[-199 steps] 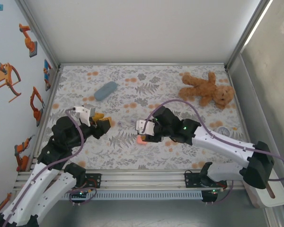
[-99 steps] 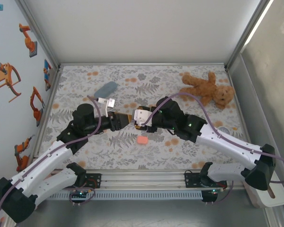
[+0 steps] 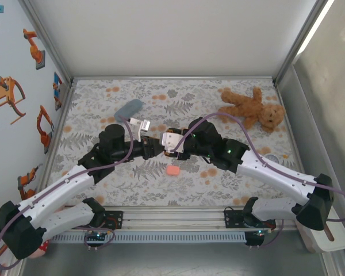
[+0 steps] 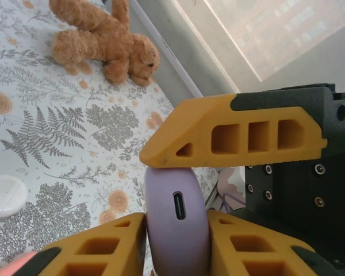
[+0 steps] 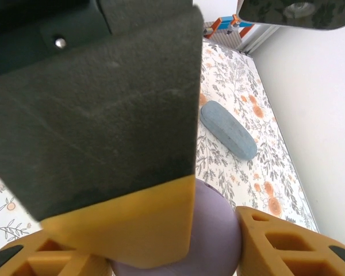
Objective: Insert wireless bluetooth earbuds into charging case
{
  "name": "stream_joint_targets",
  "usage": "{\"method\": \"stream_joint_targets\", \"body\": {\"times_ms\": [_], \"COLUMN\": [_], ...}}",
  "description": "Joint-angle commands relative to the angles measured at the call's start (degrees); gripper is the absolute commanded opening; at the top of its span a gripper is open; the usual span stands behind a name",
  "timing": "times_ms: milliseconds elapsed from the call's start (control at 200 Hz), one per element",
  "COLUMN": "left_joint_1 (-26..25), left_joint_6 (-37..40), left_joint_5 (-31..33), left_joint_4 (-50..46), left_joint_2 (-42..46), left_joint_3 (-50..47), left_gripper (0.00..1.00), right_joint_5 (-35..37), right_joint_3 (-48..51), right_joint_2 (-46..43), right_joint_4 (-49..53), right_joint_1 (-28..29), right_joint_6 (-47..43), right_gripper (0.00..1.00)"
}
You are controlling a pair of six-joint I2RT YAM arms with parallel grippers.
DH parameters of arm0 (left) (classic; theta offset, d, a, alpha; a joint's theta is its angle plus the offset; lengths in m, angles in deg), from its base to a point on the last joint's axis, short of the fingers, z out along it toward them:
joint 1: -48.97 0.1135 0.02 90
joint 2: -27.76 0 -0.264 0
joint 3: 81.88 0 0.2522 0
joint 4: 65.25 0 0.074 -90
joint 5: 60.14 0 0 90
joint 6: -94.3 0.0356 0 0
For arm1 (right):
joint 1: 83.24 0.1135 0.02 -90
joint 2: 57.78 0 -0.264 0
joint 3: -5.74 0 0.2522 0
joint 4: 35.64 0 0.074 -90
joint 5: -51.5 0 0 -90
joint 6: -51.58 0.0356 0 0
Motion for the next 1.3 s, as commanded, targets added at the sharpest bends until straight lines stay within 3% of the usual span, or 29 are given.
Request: {"method": "stream_joint_targets", "body": {"times_ms": [0, 110, 240, 356, 506, 746, 1082, 1202, 1297], "left_joint_1": [-0.2, -0.3, -0.2, 0.3, 2.3, 6.0, 6.2, 6.0, 5.8], "left_joint_6": [0.5, -0.3, -3.1, -5.9, -14.1, -31.3, -58.7, -62.6, -62.8], "left_joint_5": [0.7, 2.3, 6.1, 10.6, 12.7, 12.9, 15.4, 15.6, 16.4], "left_joint_4": [-0.1, -1.6, -4.6, -10.0, -11.9, -12.5, -15.6, -17.6, -19.7], "left_joint_2": [0.5, 0.8, 2.3, 4.7, 7.8, 12.9, 19.8, 20.6, 20.2], "left_joint_3": [2.4, 2.5, 3.0, 3.9, 3.8, 2.4, -1.1, -0.8, 0.7], "left_gripper": [0.24, 0.17, 0.12, 0.08, 0.05, 0.0, 0.0, 0.0, 0.0], "right_joint_5": [1.4, 1.7, 1.9, 3.7, 4.9, 11.2, 4.4, 1.5, -0.6], "right_joint_3": [-1.9, -2.5, -1.4, 0.8, 4.9, 8.5, 10.0, 9.2, 8.0], "right_joint_2": [0.3, 0.4, -1.6, -5.0, -8.6, -6.4, -1.8, -0.5, 0.6], "right_joint_4": [-0.7, 0.1, 0.2, -0.2, -4.9, -15.4, -28.9, -31.4, -30.8], "right_joint_1": [0.0, 0.1, 0.0, -0.2, -0.1, 3.4, 3.3, 3.4, 3.4], "right_joint_6": [-0.6, -0.5, -0.6, -1.5, -2.4, -9.7, -15.6, -15.9, -15.8], "right_gripper": [0.42, 0.48, 0.79, 0.88, 0.89, 0.87, 0.87, 0.86, 0.79]}}
